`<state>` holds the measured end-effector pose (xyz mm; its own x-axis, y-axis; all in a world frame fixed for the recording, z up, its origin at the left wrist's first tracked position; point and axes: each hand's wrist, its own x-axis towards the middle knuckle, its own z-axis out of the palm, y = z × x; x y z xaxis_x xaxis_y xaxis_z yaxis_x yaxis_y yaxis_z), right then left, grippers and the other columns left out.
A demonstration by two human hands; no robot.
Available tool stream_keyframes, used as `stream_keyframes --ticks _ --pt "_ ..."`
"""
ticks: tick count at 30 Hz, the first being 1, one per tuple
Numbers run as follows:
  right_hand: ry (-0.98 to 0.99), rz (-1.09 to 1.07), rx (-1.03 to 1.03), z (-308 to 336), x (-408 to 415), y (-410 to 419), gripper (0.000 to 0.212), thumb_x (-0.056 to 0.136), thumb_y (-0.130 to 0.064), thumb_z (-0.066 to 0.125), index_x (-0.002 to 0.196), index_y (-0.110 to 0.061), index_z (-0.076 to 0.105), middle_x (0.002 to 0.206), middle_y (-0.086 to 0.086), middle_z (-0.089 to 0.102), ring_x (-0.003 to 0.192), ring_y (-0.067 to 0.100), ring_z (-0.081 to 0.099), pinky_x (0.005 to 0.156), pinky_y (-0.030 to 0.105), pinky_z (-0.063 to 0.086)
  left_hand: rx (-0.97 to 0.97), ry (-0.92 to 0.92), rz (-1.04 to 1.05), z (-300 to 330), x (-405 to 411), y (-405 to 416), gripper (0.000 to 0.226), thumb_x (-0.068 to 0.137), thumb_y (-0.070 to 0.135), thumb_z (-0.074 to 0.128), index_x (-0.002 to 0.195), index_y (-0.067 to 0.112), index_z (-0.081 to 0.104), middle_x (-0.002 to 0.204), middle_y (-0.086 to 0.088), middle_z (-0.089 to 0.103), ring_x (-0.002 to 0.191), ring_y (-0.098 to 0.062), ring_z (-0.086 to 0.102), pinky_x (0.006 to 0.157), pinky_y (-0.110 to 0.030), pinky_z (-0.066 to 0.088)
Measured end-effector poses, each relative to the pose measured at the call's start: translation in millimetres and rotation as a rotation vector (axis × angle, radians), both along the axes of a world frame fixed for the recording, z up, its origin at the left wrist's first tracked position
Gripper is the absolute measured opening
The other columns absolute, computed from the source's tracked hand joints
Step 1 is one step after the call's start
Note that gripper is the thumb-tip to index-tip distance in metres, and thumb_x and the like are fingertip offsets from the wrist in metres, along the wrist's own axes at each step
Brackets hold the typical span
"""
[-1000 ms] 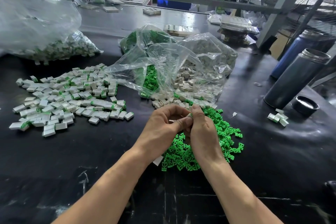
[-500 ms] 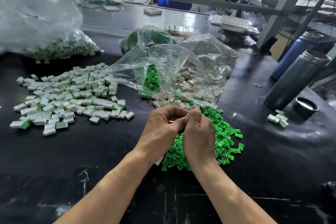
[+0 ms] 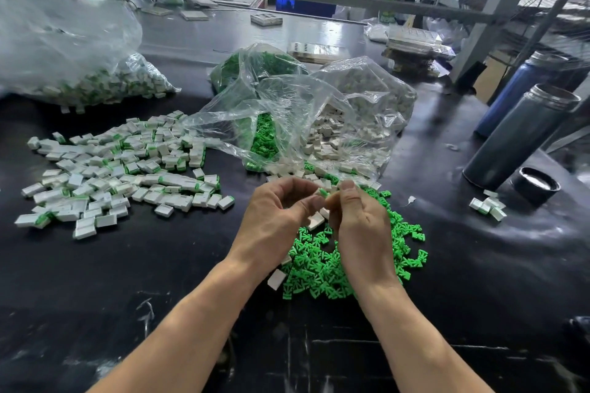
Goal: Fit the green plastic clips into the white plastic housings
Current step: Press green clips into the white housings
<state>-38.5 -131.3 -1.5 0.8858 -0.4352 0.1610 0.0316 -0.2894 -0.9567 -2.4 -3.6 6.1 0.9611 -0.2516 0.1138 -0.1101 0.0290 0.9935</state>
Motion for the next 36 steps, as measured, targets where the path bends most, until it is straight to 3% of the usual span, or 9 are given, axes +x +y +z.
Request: stream_keyframes --ticks 6,15,18,22,24,26,29,33,36 --pt "-0.104 0.094 -0.001 6.6 -2.9 -8.1 0.015 0.101 -0.030 0.067 0.088 -0.025 0.072 0.074 -0.014 0.070 0.066 0.008 0.063 0.061 0.047 0.059 -0.001 -0.024 -0.016 -2.6 1.5 3.4 0.005 0.091 0.010 0.075 0.096 0.012 0.074 0.079 0.008 0.074 0.069 0.003 0.064 0.064 -0.013 0.050" --pt "-0.009 0.074 -0.047 7.7 -1.5 -7.4 0.009 0.100 -0.026 0.068 0.091 -0.027 0.071 0.083 -0.009 0.074 0.075 0.013 0.070 0.069 0.052 0.061 0.138 -0.104 0.009 -5.1 3.9 4.4 0.015 0.088 0.012 0.079 0.098 0.019 0.071 0.080 0.009 0.074 0.072 0.002 0.068 0.064 -0.011 0.050" --pt "0.000 0.070 -0.061 6.0 -0.4 -6.8 0.011 0.100 -0.028 0.067 0.090 -0.028 0.070 0.082 -0.010 0.073 0.070 0.015 0.069 0.069 0.051 0.061 0.213 -0.154 0.027 -7.4 4.5 5.5 0.015 0.089 0.018 0.078 0.097 0.028 0.071 0.081 0.012 0.073 0.074 0.000 0.068 0.064 -0.014 0.051" --pt "-0.002 0.074 -0.065 2.2 0.2 -8.1 0.010 0.100 -0.029 0.068 0.091 -0.029 0.071 0.083 -0.012 0.074 0.064 0.014 0.067 0.066 0.045 0.061 0.300 -0.197 0.039 -9.7 4.3 6.5 0.016 0.092 0.029 0.076 0.099 0.041 0.068 0.082 0.012 0.070 0.071 -0.005 0.067 0.064 -0.029 0.059" --pt "-0.004 0.072 -0.053 -0.1 0.9 -9.7 0.011 0.100 -0.028 0.068 0.090 -0.028 0.072 0.080 -0.015 0.073 0.062 0.009 0.066 0.058 0.039 0.060 0.363 -0.225 0.044 -9.4 4.1 7.6 0.017 0.092 0.031 0.076 0.100 0.042 0.067 0.081 0.012 0.070 0.070 -0.004 0.067 0.065 -0.030 0.061" --pt "-0.005 0.068 -0.027 -1.8 1.8 -11.4 0.013 0.100 -0.028 0.068 0.088 -0.027 0.072 0.074 -0.018 0.071 0.060 0.003 0.063 0.051 0.025 0.054 0.466 -0.269 0.081 -8.8 5.0 11.3 0.017 0.091 0.032 0.076 0.100 0.041 0.066 0.080 0.014 0.069 0.071 0.001 0.067 0.064 -0.020 0.058" --pt "0.000 0.057 -0.069 -3.8 3.1 -14.2 0.016 0.100 -0.029 0.069 0.084 -0.028 0.071 0.077 -0.020 0.072 0.066 0.000 0.064 0.056 0.013 0.047 0.716 -0.299 0.184 -6.0 8.5 21.2 0.014 0.091 0.035 0.075 0.099 0.040 0.064 0.084 0.020 0.066 0.073 0.005 0.064 0.066 -0.012 0.049" --pt "0.003 0.045 -0.085 -5.2 3.3 -15.1 0.015 0.098 -0.031 0.070 0.084 -0.026 0.072 0.079 -0.016 0.072 0.073 0.005 0.067 0.059 0.011 0.048 0.975 -0.279 0.352 -4.1 19.3 34.8 0.008 0.093 0.031 0.072 0.099 0.028 0.067 0.098 0.008 0.067 0.094 -0.015 0.064 0.087 -0.032 0.052" --pt "0.006 0.042 -0.117 -5.7 3.1 -15.4 0.016 0.098 -0.031 0.070 0.082 -0.027 0.071 0.079 -0.019 0.071 0.072 0.004 0.066 0.057 0.010 0.047 1.106 -0.248 0.441 -3.2 28.0 42.8 0.008 0.092 0.029 0.071 0.100 0.027 0.070 0.105 0.001 0.067 0.104 -0.023 0.063 0.095 -0.037 0.048"
